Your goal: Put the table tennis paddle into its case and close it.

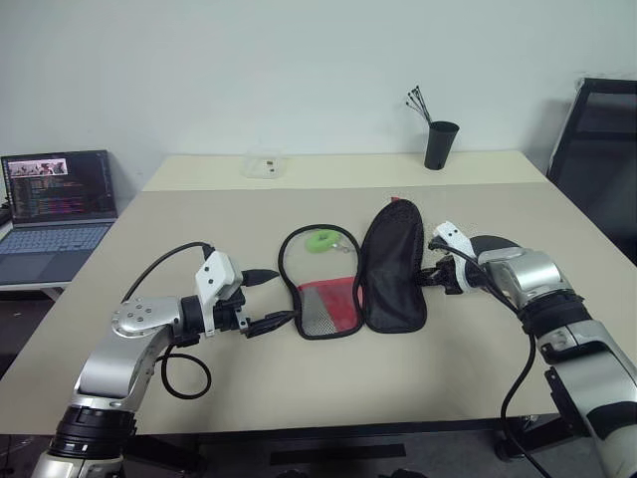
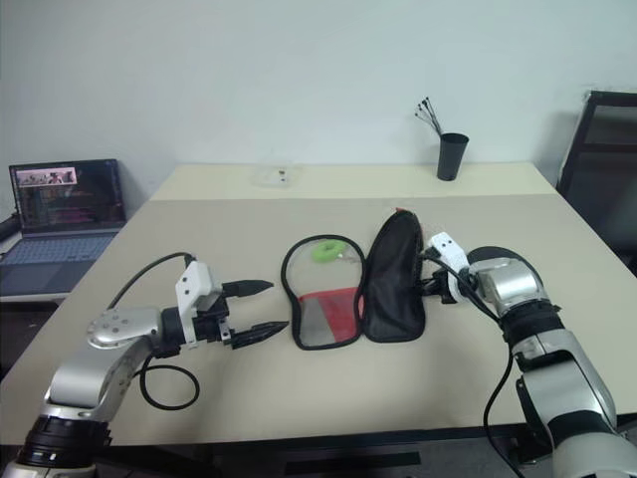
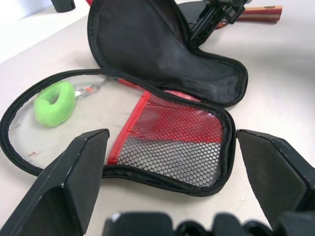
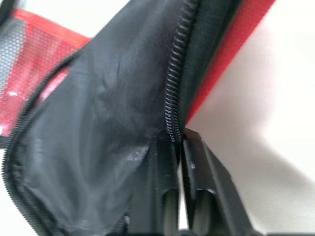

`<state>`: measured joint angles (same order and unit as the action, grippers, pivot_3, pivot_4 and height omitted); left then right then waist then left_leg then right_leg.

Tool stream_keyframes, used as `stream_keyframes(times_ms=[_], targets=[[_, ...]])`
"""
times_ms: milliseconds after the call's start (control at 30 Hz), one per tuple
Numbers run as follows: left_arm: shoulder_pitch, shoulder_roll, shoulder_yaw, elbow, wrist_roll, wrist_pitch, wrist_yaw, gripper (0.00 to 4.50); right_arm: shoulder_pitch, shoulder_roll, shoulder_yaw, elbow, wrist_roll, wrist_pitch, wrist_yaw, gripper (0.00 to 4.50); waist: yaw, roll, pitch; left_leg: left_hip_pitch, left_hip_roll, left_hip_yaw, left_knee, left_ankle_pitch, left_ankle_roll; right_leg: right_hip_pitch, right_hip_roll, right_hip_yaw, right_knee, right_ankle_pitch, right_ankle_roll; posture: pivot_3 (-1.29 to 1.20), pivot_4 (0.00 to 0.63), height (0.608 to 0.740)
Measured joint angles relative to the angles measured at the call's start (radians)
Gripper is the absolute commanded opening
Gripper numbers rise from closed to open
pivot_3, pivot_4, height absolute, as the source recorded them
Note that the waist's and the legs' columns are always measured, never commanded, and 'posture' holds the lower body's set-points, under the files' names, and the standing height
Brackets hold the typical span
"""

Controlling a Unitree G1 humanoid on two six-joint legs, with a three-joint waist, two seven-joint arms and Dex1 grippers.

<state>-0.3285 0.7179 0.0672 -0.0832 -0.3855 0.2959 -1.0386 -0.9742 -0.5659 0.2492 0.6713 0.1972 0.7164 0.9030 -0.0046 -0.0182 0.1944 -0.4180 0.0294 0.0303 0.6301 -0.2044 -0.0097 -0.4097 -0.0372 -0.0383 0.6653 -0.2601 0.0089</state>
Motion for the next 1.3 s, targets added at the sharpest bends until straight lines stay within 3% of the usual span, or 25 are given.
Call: stream_keyframes(times_ms=[300,533,900,1300], targets=[[-0.060,-0.019,-0.035,0.044,0.027,-0.039,-0.003,4.50,0.023,-0.089,-0.080,-0.018,-0.037,0.014,-0.013,4.48,0.002,0.000,0.000,0.000,0.000,0.001,0.000,0.000,0.000,0.000,0.000,0.000,0.000,0.000,0.000,0.00,0.150,0.740],[-0.079,-0.046,-0.064,0.060,0.041,-0.054,-0.011,4.50,0.102,-0.129,-0.247,-0.163,0.017,0.112,-0.083,4.48,0.002,0.000,0.000,0.000,0.000,0.002,0.000,0.000,0.000,0.000,0.000,0.000,0.000,0.002,-0.003,0.00,0.150,0.740],[-0.132,-0.103,-0.105,0.151,0.059,-0.113,-0.051,4.50,0.426,-0.176,-0.489,-0.416,0.068,0.223,-0.261,4.48,0.003,-0.001,0.000,0.000,0.000,0.003,0.001,0.000,0.000,0.000,0.001,0.000,0.000,0.000,0.002,0.00,0.150,0.740],[-0.222,-0.125,-0.108,0.174,0.051,-0.084,-0.096,4.50,0.476,-0.175,-0.501,-0.365,0.066,0.154,-0.295,4.48,-0.001,-0.001,0.000,0.001,0.000,0.004,0.001,0.000,0.000,0.001,0.002,0.002,0.000,0.001,0.003,0.00,0.150,0.740]])
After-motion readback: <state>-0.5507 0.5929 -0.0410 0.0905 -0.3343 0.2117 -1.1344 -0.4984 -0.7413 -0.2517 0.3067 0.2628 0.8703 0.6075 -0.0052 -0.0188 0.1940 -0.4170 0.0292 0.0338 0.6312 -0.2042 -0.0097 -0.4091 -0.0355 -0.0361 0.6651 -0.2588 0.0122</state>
